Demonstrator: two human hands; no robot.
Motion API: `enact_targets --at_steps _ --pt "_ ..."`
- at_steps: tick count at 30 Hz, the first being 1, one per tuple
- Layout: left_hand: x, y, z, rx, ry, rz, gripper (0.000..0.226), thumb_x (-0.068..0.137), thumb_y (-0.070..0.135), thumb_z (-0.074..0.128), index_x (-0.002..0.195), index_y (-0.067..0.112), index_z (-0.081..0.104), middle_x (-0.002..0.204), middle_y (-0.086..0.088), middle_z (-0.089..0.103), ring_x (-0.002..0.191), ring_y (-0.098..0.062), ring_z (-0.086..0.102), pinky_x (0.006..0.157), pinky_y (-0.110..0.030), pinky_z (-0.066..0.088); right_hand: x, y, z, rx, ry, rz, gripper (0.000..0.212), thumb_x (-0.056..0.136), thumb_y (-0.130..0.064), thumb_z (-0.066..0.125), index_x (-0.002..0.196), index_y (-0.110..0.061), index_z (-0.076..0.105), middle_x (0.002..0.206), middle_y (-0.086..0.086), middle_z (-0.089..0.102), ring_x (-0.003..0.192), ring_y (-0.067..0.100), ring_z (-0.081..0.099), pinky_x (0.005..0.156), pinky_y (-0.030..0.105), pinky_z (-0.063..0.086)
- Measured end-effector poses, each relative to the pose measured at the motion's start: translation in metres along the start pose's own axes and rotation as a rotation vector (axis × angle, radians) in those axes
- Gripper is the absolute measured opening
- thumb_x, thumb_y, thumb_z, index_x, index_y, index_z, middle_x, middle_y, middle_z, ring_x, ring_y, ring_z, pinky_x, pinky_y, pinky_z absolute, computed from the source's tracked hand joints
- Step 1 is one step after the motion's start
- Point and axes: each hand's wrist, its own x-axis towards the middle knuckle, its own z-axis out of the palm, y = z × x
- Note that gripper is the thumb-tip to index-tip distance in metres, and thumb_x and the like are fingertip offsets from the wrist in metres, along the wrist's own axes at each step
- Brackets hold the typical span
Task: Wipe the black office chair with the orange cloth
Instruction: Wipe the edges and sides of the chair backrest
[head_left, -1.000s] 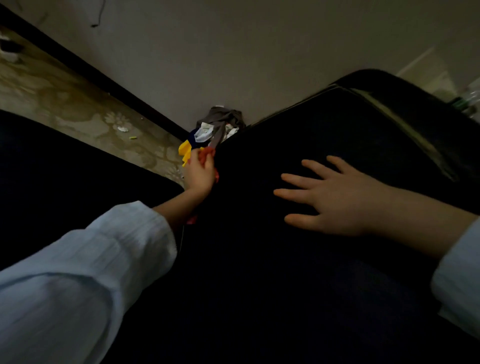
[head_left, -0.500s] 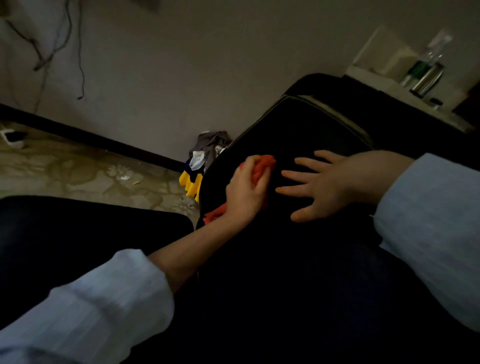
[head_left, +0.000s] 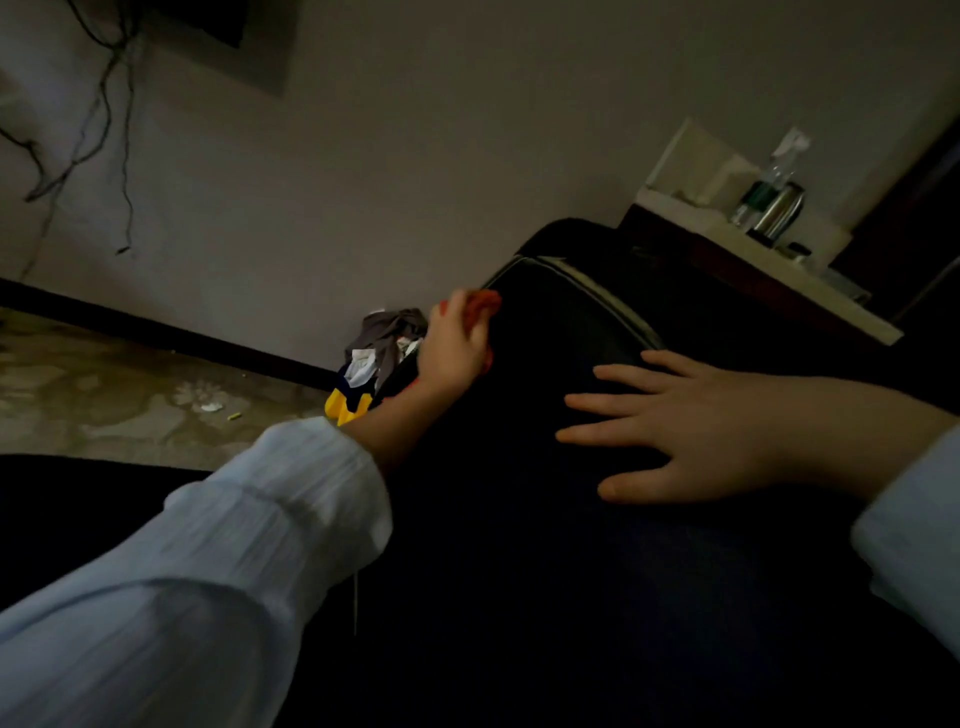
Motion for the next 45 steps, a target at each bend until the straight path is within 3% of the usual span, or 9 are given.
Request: enact_targets --at_steps 3,6,9,17,24,28,32,37,45 --pt "0.000 -0.021 -0.001 0.003 0.032 -0.107 0.030 0.085 0.051 0.044 0.102 0.028 0.054 0.099 -0.010 0.065 0.083 -0.037 0.062 0.074 -0.045 0.053 0.001 0.004 0.000 0.039 -0.006 -0.011 0.059 0.092 -0.063 0.024 0.144 -0.051 0.000 0.155 -0.020 -0.016 0.139 0.007 -0.027 0.111 0.037 -0.020" --pt "-0.034 -0.014 -0.007 0.053 0.009 -0.100 0.039 0.086 0.049 0.041 0.113 0.024 0.054 0.110 -0.006 0.064 0.098 -0.025 0.062 0.083 -0.042 0.051 0.002 0.004 -0.001 0.052 -0.027 -0.007 0.060 0.092 -0.062 0.026 0.145 -0.051 -0.001 0.155 -0.020 -0.017 0.138 0.006 -0.028 0.110 0.037 -0.020" --pt "-0.077 0.012 -0.018 0.063 -0.058 0.058 0.026 0.094 0.034 0.052 0.118 0.025 0.056 0.109 0.000 0.062 0.093 -0.013 0.059 0.077 -0.022 0.044 0.004 0.004 -0.001 0.063 -0.034 -0.002 0.060 0.092 -0.062 0.027 0.145 -0.051 -0.001 0.155 -0.020 -0.017 0.138 0.006 -0.028 0.110 0.036 -0.021" --pt "-0.061 0.065 -0.003 -0.031 -0.140 0.478 0.036 0.087 0.037 0.048 0.117 0.020 0.055 0.106 -0.008 0.059 0.093 -0.010 0.055 0.078 -0.017 0.042 0.004 0.003 0.000 0.049 -0.049 0.023 0.061 0.093 -0.060 0.025 0.146 -0.048 -0.004 0.155 -0.012 -0.023 0.139 0.012 -0.030 0.110 0.038 -0.021" --pt "0.034 0.027 0.017 -0.009 -0.011 0.081 0.033 0.089 0.041 0.046 0.113 0.026 0.062 0.110 0.004 0.064 0.102 -0.013 0.058 0.088 -0.035 0.048 0.001 0.003 0.000 0.070 -0.024 0.019 0.061 0.094 -0.059 0.026 0.147 -0.047 -0.002 0.155 -0.015 -0.020 0.140 0.011 -0.028 0.111 0.038 -0.019" --pt "0.038 0.008 0.014 0.049 -0.008 -0.043 0.029 0.093 0.034 0.049 0.112 0.016 0.060 0.106 -0.011 0.065 0.097 -0.027 0.061 0.081 -0.036 0.048 0.001 0.004 0.001 0.079 -0.015 0.013 0.061 0.094 -0.060 0.027 0.146 -0.047 -0.001 0.155 -0.015 -0.019 0.139 0.011 -0.028 0.111 0.037 -0.019" --pt "-0.016 0.014 -0.004 -0.034 -0.100 0.108 0.030 0.090 0.033 0.050 0.114 0.021 0.061 0.097 -0.005 0.068 0.073 -0.019 0.060 0.074 -0.034 0.050 0.004 0.004 0.002 0.091 -0.013 0.021 0.063 0.092 -0.062 0.029 0.146 -0.048 0.000 0.155 -0.014 -0.020 0.139 0.010 -0.028 0.111 0.038 -0.019" --pt "-0.079 0.051 -0.024 -0.057 -0.245 0.372 0.036 0.087 0.036 0.051 0.120 0.021 0.059 0.101 0.005 0.051 0.087 -0.003 0.050 0.076 -0.004 0.036 0.001 0.001 0.000 0.064 -0.044 0.043 0.062 0.094 -0.061 0.025 0.147 -0.047 -0.004 0.155 -0.011 -0.024 0.139 0.013 -0.030 0.111 0.040 -0.019" --pt "-0.042 0.082 -0.001 -0.006 -0.227 0.561 0.036 0.088 0.037 0.049 0.121 0.024 0.060 0.109 -0.005 0.056 0.097 -0.016 0.059 0.077 -0.032 0.053 -0.005 0.001 0.000 0.082 -0.065 0.040 0.060 0.096 -0.058 0.024 0.147 -0.047 -0.005 0.155 -0.006 -0.026 0.139 0.014 -0.030 0.110 0.038 -0.020"
